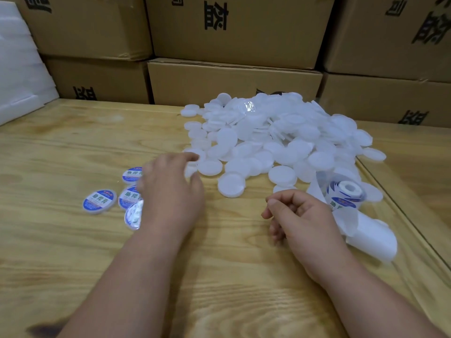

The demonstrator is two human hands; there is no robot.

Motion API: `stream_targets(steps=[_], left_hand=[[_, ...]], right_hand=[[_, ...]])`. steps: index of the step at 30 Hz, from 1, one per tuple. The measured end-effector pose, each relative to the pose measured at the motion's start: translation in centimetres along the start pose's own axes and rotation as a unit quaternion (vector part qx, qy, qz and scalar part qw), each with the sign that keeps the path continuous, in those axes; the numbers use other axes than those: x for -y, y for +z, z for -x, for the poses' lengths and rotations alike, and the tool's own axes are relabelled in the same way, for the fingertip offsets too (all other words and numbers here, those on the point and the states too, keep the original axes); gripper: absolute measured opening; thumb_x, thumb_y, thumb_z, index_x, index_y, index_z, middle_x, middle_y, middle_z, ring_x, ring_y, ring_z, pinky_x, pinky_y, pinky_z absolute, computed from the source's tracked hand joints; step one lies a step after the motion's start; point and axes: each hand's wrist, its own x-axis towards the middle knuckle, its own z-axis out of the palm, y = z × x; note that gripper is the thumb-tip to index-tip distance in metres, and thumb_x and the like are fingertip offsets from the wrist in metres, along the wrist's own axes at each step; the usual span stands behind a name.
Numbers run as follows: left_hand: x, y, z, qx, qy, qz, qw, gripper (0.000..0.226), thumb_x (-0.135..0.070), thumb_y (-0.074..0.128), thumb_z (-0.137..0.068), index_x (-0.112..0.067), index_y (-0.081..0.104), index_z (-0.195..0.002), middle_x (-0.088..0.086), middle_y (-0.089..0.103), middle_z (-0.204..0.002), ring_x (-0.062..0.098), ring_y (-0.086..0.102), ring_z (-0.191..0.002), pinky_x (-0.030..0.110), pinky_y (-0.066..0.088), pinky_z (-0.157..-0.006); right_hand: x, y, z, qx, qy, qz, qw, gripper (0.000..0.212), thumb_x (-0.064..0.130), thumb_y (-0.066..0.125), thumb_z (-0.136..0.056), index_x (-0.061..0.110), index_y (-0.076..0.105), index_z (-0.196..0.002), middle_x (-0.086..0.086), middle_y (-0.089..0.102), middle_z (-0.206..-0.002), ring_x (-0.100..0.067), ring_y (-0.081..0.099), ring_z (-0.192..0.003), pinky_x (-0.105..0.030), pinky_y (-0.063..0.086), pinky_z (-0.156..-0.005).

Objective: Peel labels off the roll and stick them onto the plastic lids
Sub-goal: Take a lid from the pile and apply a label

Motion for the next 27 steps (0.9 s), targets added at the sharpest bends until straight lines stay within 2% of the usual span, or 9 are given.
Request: stream_targets(steps=[2, 5, 8, 14, 17, 19, 22, 24, 27], left_hand=[[-1.2, 1.5, 0.8, 0.055, 0.059, 0.012, 0.997, 0.040, -0.034, 0.061, -0.094, -0.034, 0.059, -0.134, -0.003, 0.054, -0.141, 0.028, 0.038, -0.133, 0.042, 0.029, -0.111], [-1.9, 3.7, 1.5, 0.144, 0.059, -0.004, 0.988, 0.059, -0.052, 0.055, -0.095, -0.035, 0.041, -0.150, -0.007, 0.040, -0.151, 0.022, 0.026, -0.138, 0.043, 0.026, -0.116], [-1.7, 4.9, 1.6, 0.181, 0.064, -0.028, 0.981, 0.069, -0.064, 0.053, -0.091, -0.045, 0.031, -0.153, -0.011, 0.030, -0.153, 0.017, 0.019, -0.140, 0.043, 0.023, -0.115], [-1.5, 5.1, 1.4, 0.166, 0.051, -0.022, 0.985, 0.032, -0.061, 0.061, -0.087, -0.046, 0.061, -0.115, -0.013, 0.037, -0.153, 0.017, 0.021, -0.141, 0.042, 0.021, -0.109], [-1.7, 4.9, 1.3, 0.142, 0.044, -0.012, 0.989, 0.008, -0.048, 0.064, -0.089, -0.042, 0.065, -0.092, -0.016, 0.049, -0.144, 0.016, 0.028, -0.136, 0.037, 0.020, -0.096], [-1.7, 4.8, 1.2, 0.125, 0.040, -0.004, 0.991, 0.005, -0.043, 0.064, -0.089, -0.039, 0.067, -0.087, -0.017, 0.052, -0.139, 0.016, 0.031, -0.133, 0.033, 0.016, -0.090], [-1.7, 4.6, 1.1, 0.105, 0.035, 0.012, 0.994, 0.008, -0.044, 0.065, -0.088, -0.038, 0.069, -0.085, -0.018, 0.055, -0.133, 0.016, 0.036, -0.129, 0.031, 0.016, -0.090], [-1.9, 4.5, 1.1, 0.094, 0.032, 0.023, 0.995, 0.013, -0.049, 0.064, -0.088, -0.038, 0.068, -0.084, -0.017, 0.056, -0.126, 0.017, 0.040, -0.123, 0.032, 0.020, -0.091], [-2.0, 4.4, 1.2, 0.073, 0.039, 0.055, 0.995, 0.018, -0.055, 0.060, -0.090, -0.038, 0.061, -0.085, -0.015, 0.058, -0.112, 0.017, 0.044, -0.111, 0.035, 0.029, -0.092]], right_hand=[[0.0, 0.0, 0.0, -0.001, -0.001, 0.004, 1.000, 0.011, 0.006, 0.064, -0.097, 0.010, 0.070, -0.088, -0.001, 0.071, -0.069, -0.011, 0.056, -0.049, -0.022, 0.047, -0.045], [0.1, 0.1, 0.2, -0.002, -0.005, 0.017, 1.000, 0.011, 0.008, 0.065, -0.096, 0.010, 0.070, -0.087, -0.001, 0.071, -0.069, -0.011, 0.055, -0.049, -0.022, 0.047, -0.045], [0.2, 0.1, 0.2, 0.003, -0.004, 0.028, 1.000, 0.011, 0.009, 0.066, -0.096, 0.011, 0.071, -0.086, -0.001, 0.071, -0.069, -0.012, 0.055, -0.049, -0.023, 0.047, -0.046], [0.3, 0.2, 0.4, 0.009, -0.009, 0.049, 0.999, 0.014, 0.011, 0.066, -0.096, 0.015, 0.070, -0.083, 0.002, 0.071, -0.067, -0.008, 0.055, -0.049, -0.020, 0.047, -0.049], [0.3, 0.2, 0.7, 0.016, -0.039, 0.067, 0.997, 0.019, 0.014, 0.068, -0.095, 0.022, 0.071, -0.078, 0.003, 0.072, -0.068, -0.006, 0.056, -0.053, -0.018, 0.047, -0.053], [0.6, -0.1, 0.9, 0.003, -0.082, 0.089, 0.993, 0.018, 0.017, 0.070, -0.093, 0.029, 0.071, -0.079, 0.004, 0.072, -0.071, -0.005, 0.057, -0.057, -0.016, 0.046, -0.056], [1.3, -1.3, 0.9, -0.076, -0.184, 0.144, 0.969, 0.009, 0.028, 0.074, -0.088, 0.032, 0.070, -0.081, 0.011, 0.069, -0.071, -0.003, 0.058, -0.060, -0.012, 0.045, -0.058], [1.8, -2.4, 0.6, -0.156, -0.247, 0.214, 0.932, 0.008, 0.032, 0.070, -0.085, 0.030, 0.068, -0.077, 0.019, 0.065, -0.076, -0.006, 0.058, -0.070, -0.010, 0.042, -0.064], [2.2, -4.3, -0.4, -0.221, -0.263, 0.290, 0.893, 0.004, 0.031, 0.069, -0.090, 0.029, 0.069, -0.086, 0.019, 0.063, -0.086, 0.000, 0.054, -0.082, -0.010, 0.039, -0.070]])
